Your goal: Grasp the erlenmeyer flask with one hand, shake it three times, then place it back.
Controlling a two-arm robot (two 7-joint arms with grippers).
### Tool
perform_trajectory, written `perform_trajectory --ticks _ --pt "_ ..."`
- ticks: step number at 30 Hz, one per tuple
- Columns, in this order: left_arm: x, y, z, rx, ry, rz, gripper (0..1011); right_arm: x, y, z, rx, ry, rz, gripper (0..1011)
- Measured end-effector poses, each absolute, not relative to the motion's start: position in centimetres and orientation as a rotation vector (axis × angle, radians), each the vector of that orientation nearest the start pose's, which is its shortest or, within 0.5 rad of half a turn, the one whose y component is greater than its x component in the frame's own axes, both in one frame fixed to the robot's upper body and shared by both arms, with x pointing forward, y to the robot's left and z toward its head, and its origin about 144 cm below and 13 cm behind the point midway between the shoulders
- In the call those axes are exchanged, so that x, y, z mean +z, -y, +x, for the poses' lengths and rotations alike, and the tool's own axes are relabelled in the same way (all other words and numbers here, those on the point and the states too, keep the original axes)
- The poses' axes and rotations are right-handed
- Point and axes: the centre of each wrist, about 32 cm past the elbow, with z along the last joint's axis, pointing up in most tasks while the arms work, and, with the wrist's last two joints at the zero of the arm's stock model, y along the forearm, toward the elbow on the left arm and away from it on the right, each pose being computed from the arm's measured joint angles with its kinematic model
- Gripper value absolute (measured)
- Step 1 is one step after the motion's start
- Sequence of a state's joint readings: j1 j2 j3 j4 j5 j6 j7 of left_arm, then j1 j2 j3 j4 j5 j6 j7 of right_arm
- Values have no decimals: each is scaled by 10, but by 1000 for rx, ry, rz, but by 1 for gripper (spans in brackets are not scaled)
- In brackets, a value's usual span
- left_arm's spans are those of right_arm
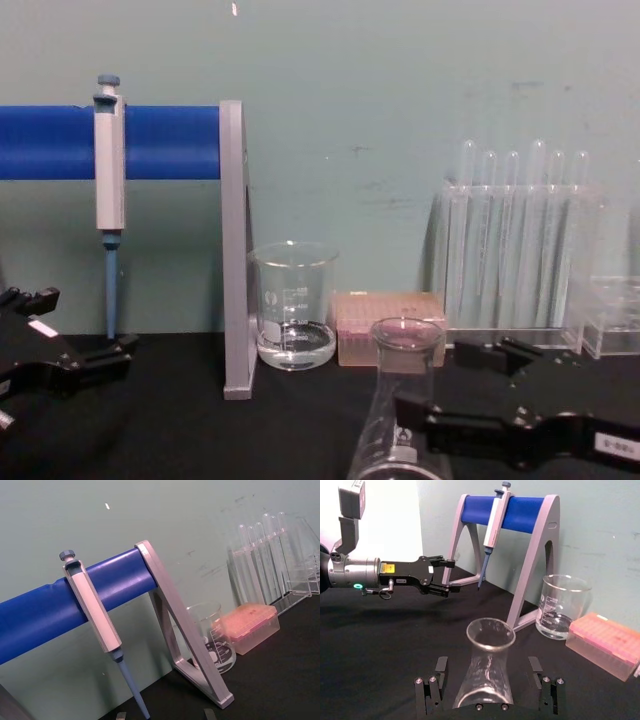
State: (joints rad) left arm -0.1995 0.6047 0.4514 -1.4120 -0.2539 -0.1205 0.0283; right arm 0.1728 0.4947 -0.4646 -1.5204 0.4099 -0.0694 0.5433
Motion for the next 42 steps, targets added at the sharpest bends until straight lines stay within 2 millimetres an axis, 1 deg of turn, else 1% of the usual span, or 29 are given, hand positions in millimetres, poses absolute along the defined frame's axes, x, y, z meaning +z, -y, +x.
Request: perform_trajectory --ticks 18,42 --pt "1140 -310 489 1248 285 305 1001 1150 229 500 -615 83 -110 1002" --pt "1140 -310 489 1248 285 304 1001 1146 219 510 -622 75 -118 1002"
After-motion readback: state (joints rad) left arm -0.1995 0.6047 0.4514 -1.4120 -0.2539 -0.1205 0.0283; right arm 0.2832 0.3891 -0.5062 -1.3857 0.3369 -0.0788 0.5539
